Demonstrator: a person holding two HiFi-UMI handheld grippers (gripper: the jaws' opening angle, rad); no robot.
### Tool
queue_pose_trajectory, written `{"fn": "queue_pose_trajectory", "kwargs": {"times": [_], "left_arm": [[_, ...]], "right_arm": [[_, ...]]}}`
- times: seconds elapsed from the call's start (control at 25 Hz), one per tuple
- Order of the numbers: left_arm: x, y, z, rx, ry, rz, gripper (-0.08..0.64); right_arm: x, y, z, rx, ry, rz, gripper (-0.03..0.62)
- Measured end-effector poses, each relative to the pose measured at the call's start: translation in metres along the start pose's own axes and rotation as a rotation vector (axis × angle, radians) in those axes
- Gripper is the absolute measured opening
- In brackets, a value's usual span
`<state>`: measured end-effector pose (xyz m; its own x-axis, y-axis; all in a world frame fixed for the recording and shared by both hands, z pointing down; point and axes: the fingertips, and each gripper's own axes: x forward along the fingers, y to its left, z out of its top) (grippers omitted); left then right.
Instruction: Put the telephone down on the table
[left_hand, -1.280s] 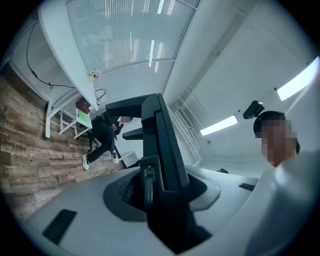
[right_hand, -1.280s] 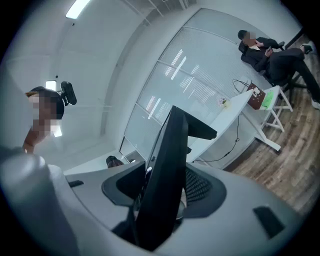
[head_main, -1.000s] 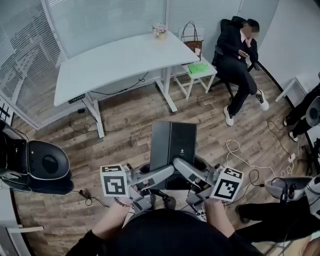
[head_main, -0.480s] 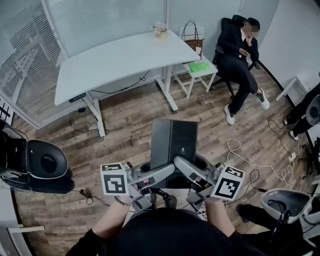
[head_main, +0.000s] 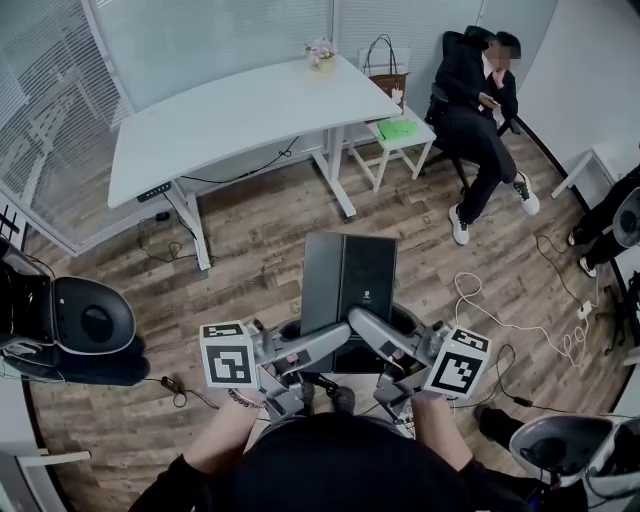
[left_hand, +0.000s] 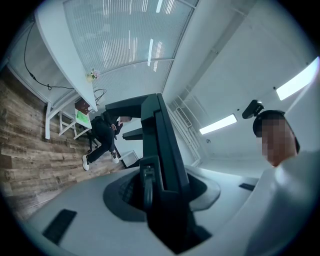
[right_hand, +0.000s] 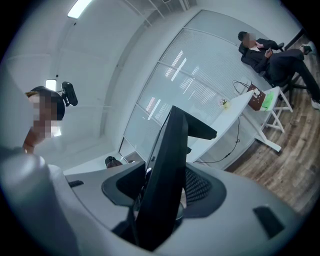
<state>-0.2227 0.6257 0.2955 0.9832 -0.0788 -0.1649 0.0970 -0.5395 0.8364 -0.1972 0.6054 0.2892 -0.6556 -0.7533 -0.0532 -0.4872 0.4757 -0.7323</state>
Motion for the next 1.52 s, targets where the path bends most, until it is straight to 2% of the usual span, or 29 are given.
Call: {"fn": "queue_pose_trajectory", "kwargs": {"times": [0.52, 1.04, 1.36, 1.52], "left_arm": [[-0.023, 0.005, 0.015, 0.018, 0.010, -0.035, 0.190], [-0.043, 0.020, 0.029, 0.022, 0.060, -0.058, 0.190], [-0.031, 0.036, 0.045, 0.026, 0.062, -0.054, 0.192], [-0.014, 0.050, 0.063, 0.032, 0.056, -0.051, 0.192]], "right_arm": [[0.026, 0.008, -0.007, -0.048, -0.010, -0.002, 0.218], [0.052, 0.003, -0.016, -0.049, -0.051, -0.025, 0.218], [0.061, -0.016, -0.001, -0.048, -0.053, -0.023, 0.218], [0.070, -0.033, 0.019, -0.050, -0.051, -0.017, 0.218]]}}
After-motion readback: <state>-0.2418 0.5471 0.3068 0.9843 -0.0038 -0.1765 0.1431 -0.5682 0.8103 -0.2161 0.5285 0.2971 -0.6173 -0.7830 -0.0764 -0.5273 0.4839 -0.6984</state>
